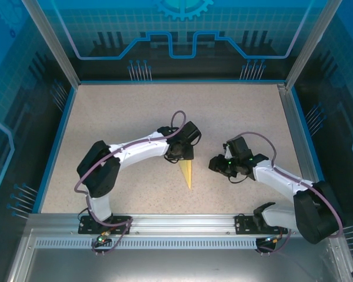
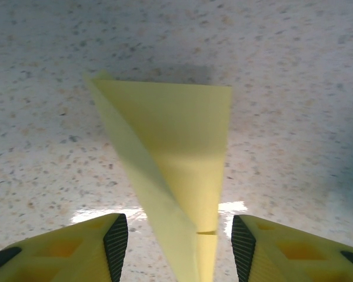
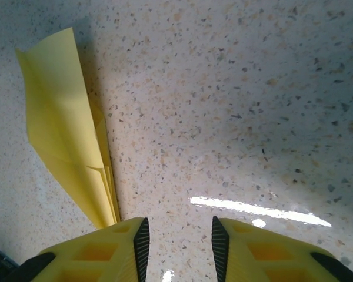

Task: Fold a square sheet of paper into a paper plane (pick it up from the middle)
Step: Move a paper plane to the center of the table.

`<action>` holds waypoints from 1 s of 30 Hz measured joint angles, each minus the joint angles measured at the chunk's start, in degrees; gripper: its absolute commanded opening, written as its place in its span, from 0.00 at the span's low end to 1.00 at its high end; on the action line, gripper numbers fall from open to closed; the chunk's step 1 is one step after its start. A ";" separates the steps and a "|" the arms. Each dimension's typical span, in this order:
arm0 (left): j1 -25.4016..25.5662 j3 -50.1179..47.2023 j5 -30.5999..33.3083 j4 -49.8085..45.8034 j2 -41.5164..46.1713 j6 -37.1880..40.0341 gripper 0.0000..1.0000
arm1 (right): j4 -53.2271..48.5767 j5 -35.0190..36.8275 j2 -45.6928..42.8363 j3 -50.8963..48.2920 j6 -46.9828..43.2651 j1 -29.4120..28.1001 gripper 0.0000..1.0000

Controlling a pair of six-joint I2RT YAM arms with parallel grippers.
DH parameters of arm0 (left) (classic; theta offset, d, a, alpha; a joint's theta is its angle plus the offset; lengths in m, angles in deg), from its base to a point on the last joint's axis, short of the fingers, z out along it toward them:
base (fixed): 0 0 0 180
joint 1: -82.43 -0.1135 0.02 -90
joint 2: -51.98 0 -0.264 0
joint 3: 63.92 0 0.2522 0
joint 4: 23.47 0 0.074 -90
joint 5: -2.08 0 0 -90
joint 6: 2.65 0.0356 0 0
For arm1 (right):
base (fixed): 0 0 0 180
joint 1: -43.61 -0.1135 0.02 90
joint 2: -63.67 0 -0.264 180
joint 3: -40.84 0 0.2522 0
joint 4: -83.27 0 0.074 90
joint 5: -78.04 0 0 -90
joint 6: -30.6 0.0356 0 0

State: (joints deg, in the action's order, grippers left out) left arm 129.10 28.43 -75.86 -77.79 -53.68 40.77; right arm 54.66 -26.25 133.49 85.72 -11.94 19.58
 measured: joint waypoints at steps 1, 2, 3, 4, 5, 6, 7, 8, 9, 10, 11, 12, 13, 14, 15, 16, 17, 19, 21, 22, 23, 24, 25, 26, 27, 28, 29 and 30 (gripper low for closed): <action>0.00 0.20 0.57 -0.76 -0.63 -0.11 0.54 | 0.70 -0.72 -0.09 -0.42 0.00 0.00 0.40; 0.00 0.52 0.94 -1.70 -1.33 -0.28 0.54 | 1.33 -1.33 -0.11 -0.81 0.00 0.02 0.42; 0.00 0.83 1.25 -2.19 -2.01 -0.48 0.54 | 1.92 -1.88 -0.13 -1.16 0.00 0.04 0.43; 0.00 1.20 1.38 -2.54 -2.71 -0.59 0.54 | 2.45 -2.38 -0.15 -1.46 -0.02 0.04 0.45; 0.00 1.62 1.46 -2.84 -3.41 -0.85 0.54 | 3.02 -2.86 -0.24 -1.81 0.00 0.04 0.46; 0.00 1.90 1.46 -2.86 -3.98 -1.14 0.54 | 3.41 -3.19 -0.37 -2.08 -0.02 0.04 0.46; 0.00 2.03 1.44 -2.84 -4.33 -1.20 0.54 | 3.74 -3.56 -0.50 -2.29 -0.02 0.04 0.47; 0.00 2.08 1.44 -2.82 -4.57 -1.40 0.54 | 3.98 -4.09 -0.50 -2.36 -0.04 0.04 0.47; 0.00 2.08 1.40 -2.82 -4.66 -1.40 0.55 | 4.22 -4.46 -0.48 -2.38 -0.17 0.02 0.47; 0.00 2.08 1.20 -2.73 -4.70 -1.40 0.55 | 4.46 -4.87 -0.48 -2.40 -0.26 0.02 0.47; 0.00 2.08 0.98 -2.51 -4.70 -1.40 0.55 | 4.70 -5.16 -0.37 -2.40 -0.46 -0.07 0.47; 0.00 2.08 0.63 -2.29 -4.70 -1.38 0.55 | 4.96 -5.44 -0.09 -2.40 -0.61 -0.17 0.47; 0.00 2.08 0.33 -2.05 -4.70 -1.38 0.55 | 5.25 -5.60 0.35 -2.40 -0.76 -0.39 0.47; 0.00 2.12 0.11 -2.01 -4.70 -1.38 0.53 | 5.46 -5.75 0.85 -2.40 -0.85 -0.66 0.47; 0.00 2.27 0.09 -2.12 -4.76 -1.38 0.52 | 5.68 -5.77 1.38 -2.40 -0.85 -0.85 0.47; 0.00 2.47 0.13 -2.08 -4.81 -1.36 0.50 | 5.97 -5.75 1.97 -2.40 -0.83 -1.22 0.46; 0.00 2.69 0.13 -2.14 -4.90 -1.38 0.46 | 6.23 -5.73 2.51 -2.40 -0.81 -1.60 0.46; 0.00 2.69 0.13 -2.12 -4.92 -1.40 0.37 | 6.71 -5.70 3.41 -2.40 -0.79 -2.40 0.47; 0.00 2.45 0.15 -1.88 -4.90 -1.66 0.28 | 7.02 -5.73 4.09 -2.38 -0.83 -3.43 0.48; 0.00 1.95 0.17 -1.44 -4.74 -1.66 0.25 | 7.10 -5.70 4.35 -2.36 -0.81 -3.96 0.48; 0.00 1.33 0.17 -1.18 -4.63 -1.79 0.22 | 7.15 -5.68 4.63 -2.23 -0.81 -4.48 0.48; 0.00 0.72 0.17 -1.05 -4.50 -1.95 0.20 | 7.17 -5.70 4.87 -2.10 -0.81 -4.76 0.48; -0.02 -0.04 0.17 -1.03 -4.31 -1.95 0.18 | 7.23 -5.70 5.22 -1.84 -0.81 -5.03 0.48; -0.02 -0.74 0.17 -0.96 -4.15 -1.92 0.15 | 7.45 -5.68 5.49 -1.68 -0.81 -5.20 0.48; -0.07 -1.25 0.15 -0.92 -3.98 -2.10 0.13 | 7.52 -5.70 5.68 -1.53 -0.81 -5.27 0.48; -0.07 -1.88 0.15 -0.83 -3.69 -2.03 0.14 | 7.65 -5.70 5.86 -1.42 -0.81 -5.31 0.48; -0.07 -2.49 0.17 -0.74 -3.28 -2.01 0.14 | 7.85 -5.68 6.05 -1.31 -0.81 -5.35 0.48; -0.07 -2.91 0.20 -0.72 -2.89 -2.01 0.14 | 7.91 -5.70 6.23 -1.20 -0.79 -5.38 0.48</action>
State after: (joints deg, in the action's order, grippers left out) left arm 129.04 25.52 -75.67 -78.51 -56.57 38.76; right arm 62.57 -31.95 139.72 84.52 -12.72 14.20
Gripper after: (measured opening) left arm 0.139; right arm 0.477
